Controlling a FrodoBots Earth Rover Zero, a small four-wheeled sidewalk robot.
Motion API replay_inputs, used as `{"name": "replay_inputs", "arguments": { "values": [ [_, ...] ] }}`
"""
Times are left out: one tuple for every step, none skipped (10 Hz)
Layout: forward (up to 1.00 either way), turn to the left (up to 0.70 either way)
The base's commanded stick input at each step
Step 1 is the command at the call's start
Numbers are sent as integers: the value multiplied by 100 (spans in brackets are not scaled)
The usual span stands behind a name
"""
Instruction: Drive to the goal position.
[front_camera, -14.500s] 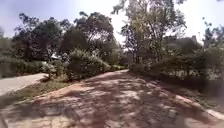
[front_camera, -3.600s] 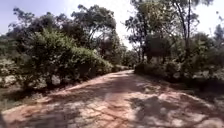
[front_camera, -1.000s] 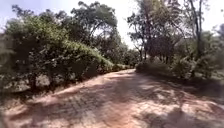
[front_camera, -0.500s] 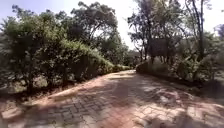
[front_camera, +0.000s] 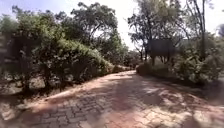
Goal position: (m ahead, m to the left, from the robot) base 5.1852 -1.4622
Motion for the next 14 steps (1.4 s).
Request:
{"name": "replay_inputs", "arguments": {
  "values": [
    [30,0],
    [30,0],
    [30,0],
    [30,0],
    [30,0],
    [30,0],
    [30,0],
    [30,0],
    [30,0],
    [30,0],
    [30,0],
    [30,0],
    [30,0],
    [30,0]
  ]
}}
